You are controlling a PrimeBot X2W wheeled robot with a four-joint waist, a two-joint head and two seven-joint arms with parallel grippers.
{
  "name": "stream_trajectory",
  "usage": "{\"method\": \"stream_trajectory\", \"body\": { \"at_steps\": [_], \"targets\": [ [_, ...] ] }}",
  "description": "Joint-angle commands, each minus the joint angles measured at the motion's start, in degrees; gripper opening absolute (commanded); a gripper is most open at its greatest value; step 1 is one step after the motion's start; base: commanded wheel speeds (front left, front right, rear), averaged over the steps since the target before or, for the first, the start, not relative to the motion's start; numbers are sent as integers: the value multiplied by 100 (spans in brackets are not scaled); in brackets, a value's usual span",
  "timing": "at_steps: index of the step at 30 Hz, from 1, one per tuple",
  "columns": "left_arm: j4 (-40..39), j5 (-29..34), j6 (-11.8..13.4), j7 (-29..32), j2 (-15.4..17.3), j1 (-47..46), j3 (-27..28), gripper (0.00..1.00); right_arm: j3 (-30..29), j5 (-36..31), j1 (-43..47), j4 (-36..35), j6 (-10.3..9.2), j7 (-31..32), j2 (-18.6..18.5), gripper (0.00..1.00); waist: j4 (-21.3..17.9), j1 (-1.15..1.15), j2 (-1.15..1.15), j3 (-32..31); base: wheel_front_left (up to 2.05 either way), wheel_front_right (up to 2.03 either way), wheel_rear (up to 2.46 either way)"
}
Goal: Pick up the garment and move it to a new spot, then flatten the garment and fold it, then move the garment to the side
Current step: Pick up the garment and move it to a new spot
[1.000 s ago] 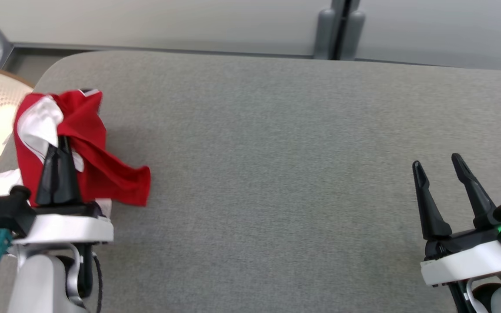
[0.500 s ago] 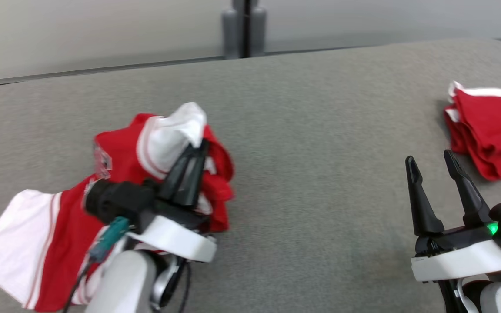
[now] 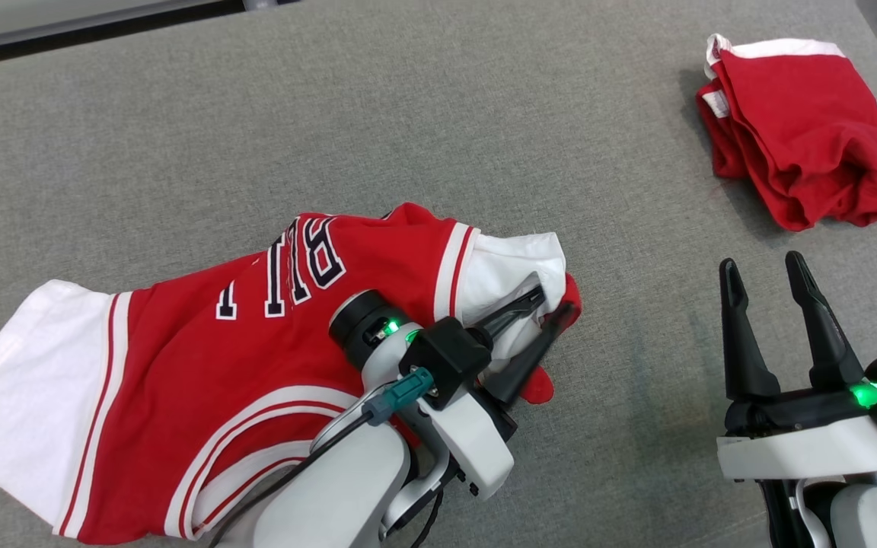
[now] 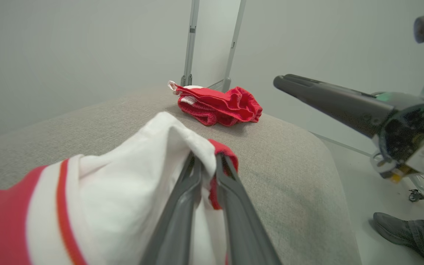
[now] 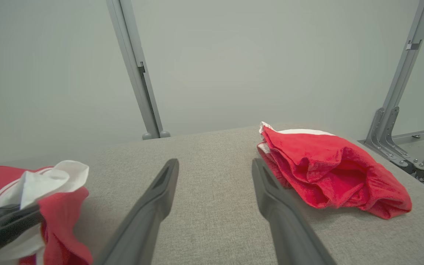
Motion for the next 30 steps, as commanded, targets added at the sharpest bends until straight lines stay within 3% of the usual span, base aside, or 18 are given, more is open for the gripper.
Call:
{"method": "stream_trajectory", "body": {
  "at_steps": [1,6,10,23,27,30],
  "targets": [
    [73,-33,-4,-87,73,-149,-105,100,-29,15,-77,33,-2,-48,0,100,-22,0,0,66,0,0,0],
    [163,-126,-5,-400,252,-241,-333,100,-19,-49,-132,109,-2,-57,-79,100,194,0,0,-124,0,0,0],
    [64,-214,132,-624,384,-92,-127,100,-5,-96,-134,107,-2,9,-183,100,451,0,0,-393,0,0,0],
    [-338,-812,1134,-929,1044,840,1798,100,125,-68,31,-18,-2,362,-455,100,1304,0,0,-1054,0,0,0],
    [-491,-887,1299,-932,1231,1336,2457,100,131,-68,137,-41,-2,469,-502,100,1476,0,0,-1238,0,0,0],
    [-551,-881,1263,-933,1329,1714,2735,100,109,-73,260,-50,-2,533,-524,100,1570,0,0,-1394,0,0,0]
  ]
}}
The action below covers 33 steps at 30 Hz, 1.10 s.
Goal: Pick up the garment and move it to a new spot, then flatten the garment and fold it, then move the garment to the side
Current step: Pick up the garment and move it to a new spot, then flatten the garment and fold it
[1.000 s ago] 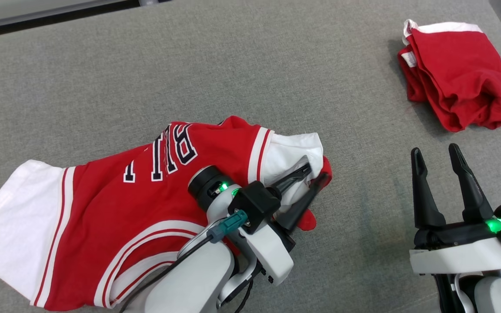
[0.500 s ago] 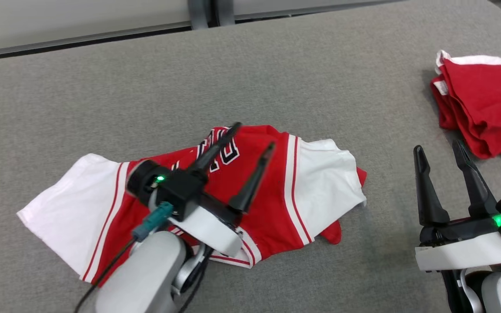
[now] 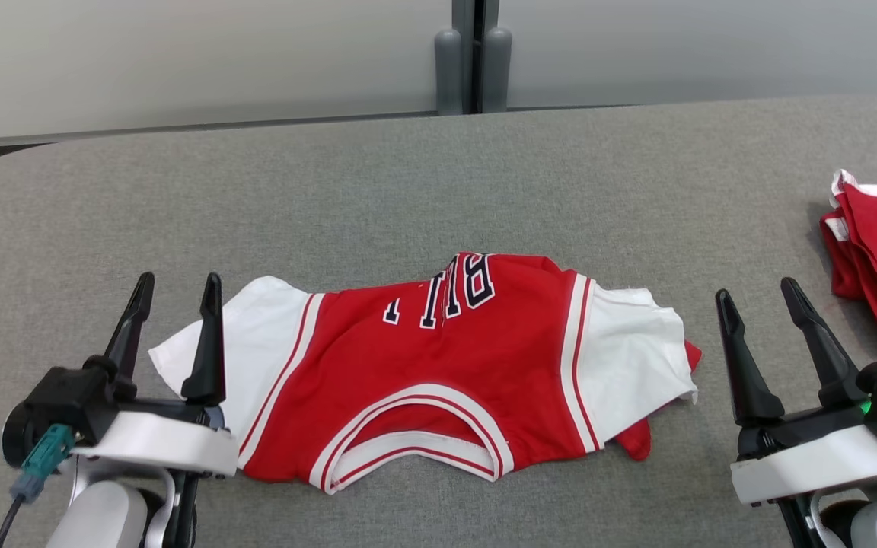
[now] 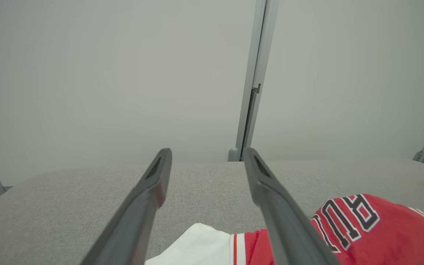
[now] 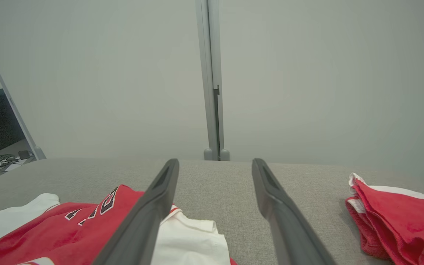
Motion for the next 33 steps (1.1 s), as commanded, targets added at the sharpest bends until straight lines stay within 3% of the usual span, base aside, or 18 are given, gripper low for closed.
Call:
{"method": "stream_trajectory", "body": {
  "at_steps": [1,11,18,33],
  "targets": [
    [-37,-20,-35,-20,51,210,108,100,-38,-10,126,-25,-2,39,-41,100,130,0,0,-204,0,0,0],
    [14,32,-197,-22,139,867,88,100,-235,-83,627,-9,-2,200,41,100,132,0,0,-725,0,0,0],
    [-49,-13,-75,72,176,1207,58,100,-312,-113,920,-89,-2,355,132,100,85,0,0,-1031,0,0,0],
    [-276,-56,63,228,246,1355,20,100,-275,-100,896,-129,-2,433,107,100,74,0,0,-1089,0,0,0]
  ]
}}
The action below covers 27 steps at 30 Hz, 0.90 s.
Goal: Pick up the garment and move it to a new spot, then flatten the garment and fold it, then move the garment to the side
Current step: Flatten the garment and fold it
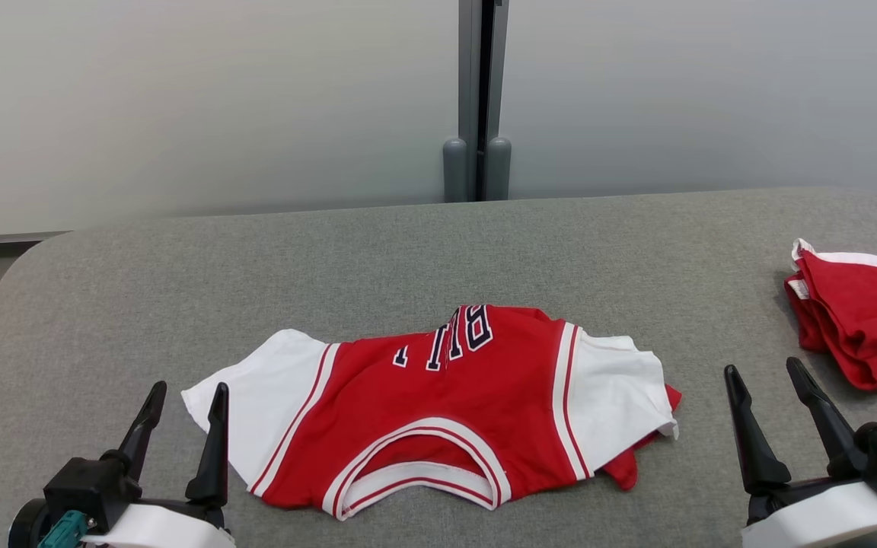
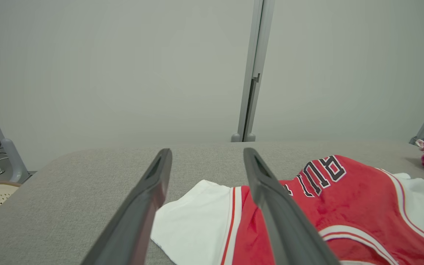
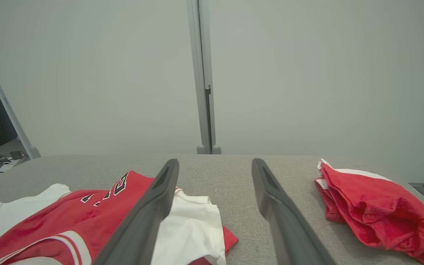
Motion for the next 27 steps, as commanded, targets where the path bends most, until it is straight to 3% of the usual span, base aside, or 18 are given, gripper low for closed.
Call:
{"method": "stream_trajectory", "body": {
  "at_steps": [1,17,21,27],
  "targets": [
    [-17,-21,37,0,30,22,8,100,-1,-5,-12,-19,-2,5,-17,100,-1,0,0,-2,0,0,0],
    [-157,42,93,99,40,-163,-116,100,148,43,-121,65,-2,16,-55,100,141,0,0,48,0,0,0],
    [-268,100,48,120,-9,-404,-211,100,611,89,-311,186,-2,82,-183,100,366,0,0,278,0,0,0],
    [-283,181,-70,-3,-188,-1011,-337,100,1861,261,-945,752,-2,179,-368,100,824,0,0,901,0,0,0]
  ]
}}
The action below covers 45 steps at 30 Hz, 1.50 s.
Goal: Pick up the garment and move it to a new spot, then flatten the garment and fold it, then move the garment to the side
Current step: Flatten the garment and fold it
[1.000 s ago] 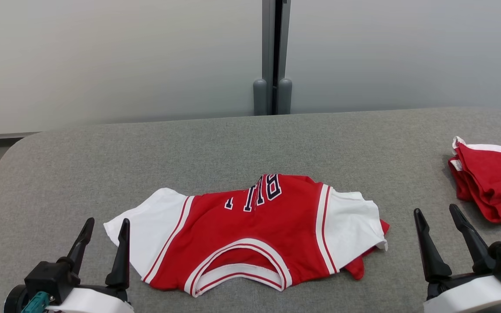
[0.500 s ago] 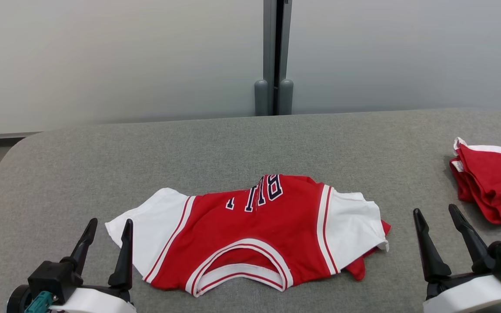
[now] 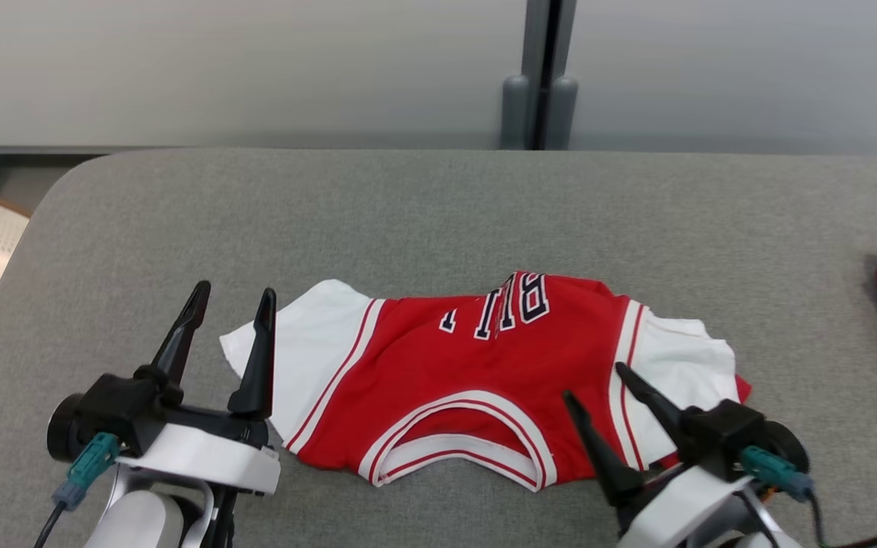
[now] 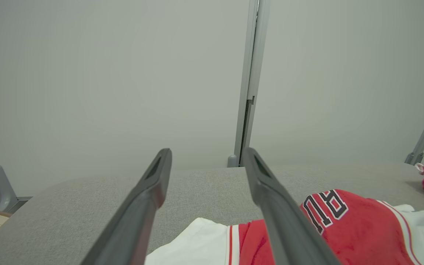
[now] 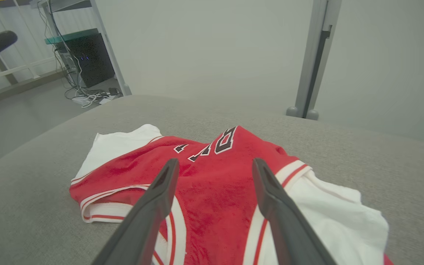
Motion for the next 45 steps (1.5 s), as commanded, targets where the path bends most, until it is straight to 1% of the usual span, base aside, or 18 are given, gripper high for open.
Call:
{"method": "stream_trajectory", "body": {
  "at_steps": [1,4,7,10,14,18,19,20,21,22,24,28,30,34,36,40,45],
  "targets": [
    [41,40,-46,-57,-42,-197,-6,100,278,88,-240,181,-2,17,-54,100,350,0,0,406,0,0,0],
    [156,46,-121,-134,-138,-454,-4,100,1063,66,-779,664,-2,29,-125,100,498,0,0,655,0,0,0],
    [278,64,-192,-199,-225,-656,-12,100,1933,195,-1306,1150,-2,-32,-143,100,622,0,0,856,0,0,0],
    [415,101,-263,-230,-303,-788,1,100,2554,348,-1768,1685,-3,-54,-141,100,704,0,0,976,0,0,0],
    [551,135,-348,-262,-388,-906,41,100,3213,557,-2244,2317,-2,-165,-14,100,758,0,0,1088,0,0,0],
    [637,184,-411,-267,-457,-971,124,100,3647,621,-2597,2987,-3,-199,141,100,724,0,0,1136,0,0,0],
    [638,206,-424,-268,-472,-980,154,100,3737,654,-2664,3112,-3,-206,193,93,706,0,0,1141,0,0,0],
    [639,226,-454,-268,-481,-975,182,100,3830,715,-2741,3239,-2,-212,242,43,687,0,0,1145,0,0,0],
    [642,241,-462,-269,-495,-966,208,100,3897,768,-2809,3316,-2,-270,296,18,667,0,0,1146,0,0,0],
    [642,265,-480,-270,-502,-957,239,100,3931,826,-2878,3358,-2,-354,340,0,642,0,0,1145,0,0,0],
    [633,320,-514,-270,-516,-911,304,100,3951,938,-3016,3375,-2,-578,419,0,572,0,0,1123,0,0,0],
    [608,400,-560,-271,-512,-832,421,100,3689,1047,-3296,3260,-2,-1103,491,0,408,0,0,1077,0,0,0],
    [593,414,-558,-271,-511,-819,453,100,3577,1035,-3326,3235,-2,-1197,494,0,363,0,0,1064,0,0,0],
    [561,479,-589,-271,-512,-757,552,100,2965,959,-3397,3123,-2,-1451,444,0,172,0,0,1029,0,0,0],
    [554,513,-598,-270,-519,-724,580,100,2544,890,-3333,3039,-2,-1517,375,0,78,0,0,1012,0,0,0],
    [518,570,-615,-265,-517,-720,639,100,1460,719,-3010,2804,-2,-1595,202,0,-94,0,0,1021,0,0,0],
    [490,615,-624,-264,-507,-655,670,100,3,449,-2244,2279,-2,-1520,100,0,-260,0,0,1051,0,0,0]
  ]
}}
